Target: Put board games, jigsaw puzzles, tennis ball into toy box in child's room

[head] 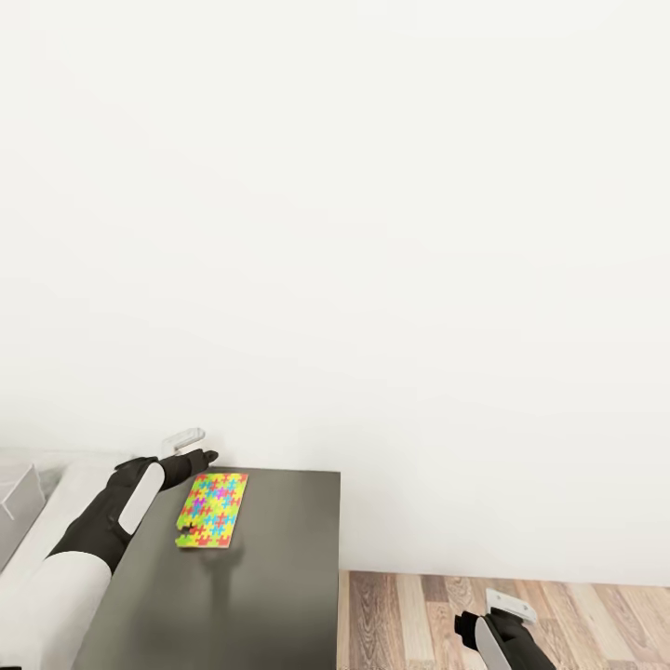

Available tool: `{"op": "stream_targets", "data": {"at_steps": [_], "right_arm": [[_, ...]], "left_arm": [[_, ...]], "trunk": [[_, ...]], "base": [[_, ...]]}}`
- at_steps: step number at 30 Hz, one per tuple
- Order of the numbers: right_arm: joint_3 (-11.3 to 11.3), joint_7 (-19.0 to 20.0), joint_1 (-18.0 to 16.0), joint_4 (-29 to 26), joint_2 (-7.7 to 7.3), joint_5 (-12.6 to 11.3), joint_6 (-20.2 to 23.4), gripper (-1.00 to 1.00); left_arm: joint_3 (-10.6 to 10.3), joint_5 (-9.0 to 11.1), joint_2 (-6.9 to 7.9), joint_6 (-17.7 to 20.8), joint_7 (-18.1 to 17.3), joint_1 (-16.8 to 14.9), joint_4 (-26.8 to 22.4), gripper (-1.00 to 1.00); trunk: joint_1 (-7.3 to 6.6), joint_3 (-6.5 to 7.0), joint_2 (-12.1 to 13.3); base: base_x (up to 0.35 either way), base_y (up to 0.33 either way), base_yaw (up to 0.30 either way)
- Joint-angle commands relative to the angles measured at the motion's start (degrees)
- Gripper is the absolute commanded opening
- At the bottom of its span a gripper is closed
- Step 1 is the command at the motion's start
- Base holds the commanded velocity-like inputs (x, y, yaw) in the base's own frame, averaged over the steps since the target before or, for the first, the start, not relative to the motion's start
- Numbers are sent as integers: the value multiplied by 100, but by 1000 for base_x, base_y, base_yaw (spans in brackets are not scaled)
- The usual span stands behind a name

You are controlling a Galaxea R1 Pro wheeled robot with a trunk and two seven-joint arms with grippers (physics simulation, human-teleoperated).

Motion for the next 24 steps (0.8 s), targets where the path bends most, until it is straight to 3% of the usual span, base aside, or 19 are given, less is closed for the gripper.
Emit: {"op": "stream_targets", "data": {"at_steps": [1,24], "right_arm": [[-4,-38,-3,-11,2,-60,15,100],[-5,-38,-3,24,-54,-59,15,100]], "left_arm": [[-1,62,1,28,48,-4,-10,100],[-5,58,31,-14,34,-6,-50,100]], "trunk": [[3,-22,-13],[3,-237,-13]], "base": [[0,0,0],[0,0,0]]}}
